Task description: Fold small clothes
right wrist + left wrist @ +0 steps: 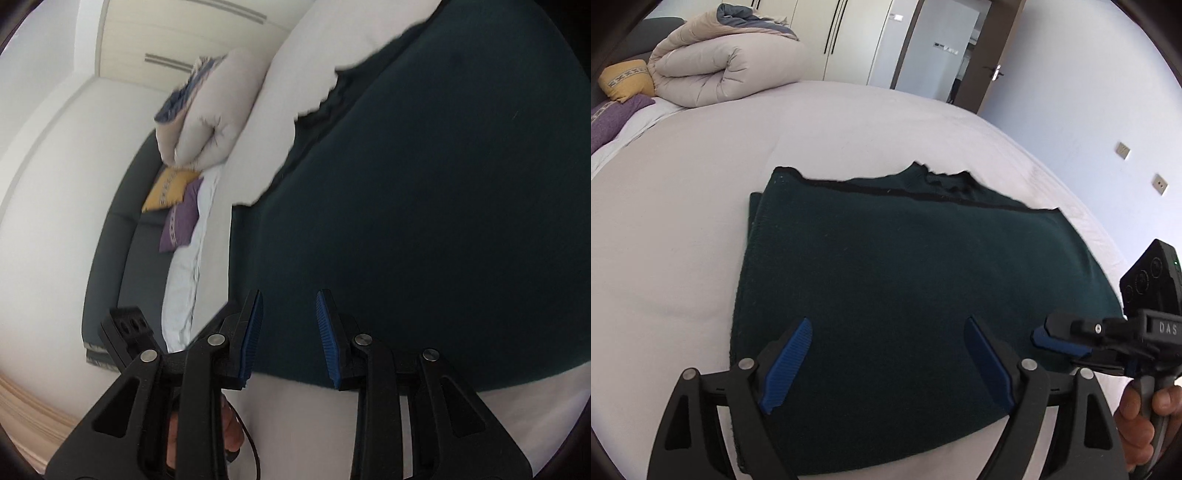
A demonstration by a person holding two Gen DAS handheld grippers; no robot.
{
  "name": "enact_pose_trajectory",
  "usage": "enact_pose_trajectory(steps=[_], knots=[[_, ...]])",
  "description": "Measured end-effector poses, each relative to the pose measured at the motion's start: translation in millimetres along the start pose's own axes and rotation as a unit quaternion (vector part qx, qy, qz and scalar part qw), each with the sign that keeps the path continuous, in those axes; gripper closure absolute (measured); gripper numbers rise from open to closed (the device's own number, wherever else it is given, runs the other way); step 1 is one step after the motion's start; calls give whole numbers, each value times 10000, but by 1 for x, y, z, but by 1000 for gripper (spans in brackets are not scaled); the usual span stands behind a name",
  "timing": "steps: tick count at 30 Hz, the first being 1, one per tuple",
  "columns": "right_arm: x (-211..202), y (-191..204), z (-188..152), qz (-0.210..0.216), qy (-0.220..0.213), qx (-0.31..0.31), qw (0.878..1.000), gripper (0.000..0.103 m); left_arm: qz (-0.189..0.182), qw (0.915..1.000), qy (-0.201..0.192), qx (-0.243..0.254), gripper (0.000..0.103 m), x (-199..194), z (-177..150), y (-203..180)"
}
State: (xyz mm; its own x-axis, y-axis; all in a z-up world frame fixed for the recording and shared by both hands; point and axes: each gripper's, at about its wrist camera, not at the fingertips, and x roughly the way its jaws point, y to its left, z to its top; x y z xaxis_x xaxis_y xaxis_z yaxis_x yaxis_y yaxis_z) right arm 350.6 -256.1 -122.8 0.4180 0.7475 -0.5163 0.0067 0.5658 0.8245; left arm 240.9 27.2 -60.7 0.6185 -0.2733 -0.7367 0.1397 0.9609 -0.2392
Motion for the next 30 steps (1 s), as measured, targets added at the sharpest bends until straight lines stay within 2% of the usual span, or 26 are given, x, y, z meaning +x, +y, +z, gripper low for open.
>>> enact_pose_trajectory(steps=[1,2,3,4,7,9,11,12,13,14,19,22,23,24,25,26,27,28,30], knots=[[12,-2,-3,-158,113,-6,9998,74,-4,9998,78,-156,18,2,-2,10],[17,-6,-5,-230,113,38,9997,74,-166,9994,38,-317,22,-2,-3,21],[14,-13,-2,-181,45,124,9997,74,-249,9988,-20,-417,22,-7,-5,30],[8,-18,-1,-156,-82,206,9996,74,-162,9987,-54,-481,22,-11,-5,38],[-40,-42,11,-428,-688,440,9957,74,156,9954,-219,-918,18,-26,-3,71],[-76,-59,20,-551,-1123,696,9897,74,27,9889,-210,-1470,14,-29,-4,98],[-104,-68,23,-404,-1478,869,9844,72,-318,9808,-41,-1924,14,-26,-5,115],[-113,-70,24,-319,-1618,885,9823,63,-545,9766,52,-2082,13,-22,-6,118],[-120,-69,23,-220,-1753,867,9804,45,-765,9735,170,-2147,11,-18,-7,118],[-123,-68,23,-165,-1863,837,9788,41,-923,9721,321,-2133,11,-12,-7,114],[-108,-59,31,62,-1620,623,9848,40,-1197,9684,670,-2084,12,7,-1,94],[-83,-37,41,152,-1399,451,9890,40,-1338,9626,975,-2147,26,17,6,88],[-74,-32,45,171,-1337,411,9900,40,-1389,9597,1064,-2200,38,20,8,89],[-65,-30,49,195,-1267,383,9910,40,-1454,9556,1153,-2288,56,23,8,90],[-59,-27,52,202,-1214,383,9917,40,-1542,9496,1241,-2429,66,28,9,94],[-58,-20,47,207,-1178,387,9921,40,-1658,9426,1320,-2582,83,32,7,98],[-54,-19,49,224,-1126,388,9926,40,-1790,9363,1343,-2706,86,34,5,101],[-48,-18,53,233,-1062,392,9933,40,-1820,9343,1328,-2764,87,34,4,103],[-42,-18,58,236,-995,406,9939,40,-1738,9378,1276,-2722,88,30,4,99]])
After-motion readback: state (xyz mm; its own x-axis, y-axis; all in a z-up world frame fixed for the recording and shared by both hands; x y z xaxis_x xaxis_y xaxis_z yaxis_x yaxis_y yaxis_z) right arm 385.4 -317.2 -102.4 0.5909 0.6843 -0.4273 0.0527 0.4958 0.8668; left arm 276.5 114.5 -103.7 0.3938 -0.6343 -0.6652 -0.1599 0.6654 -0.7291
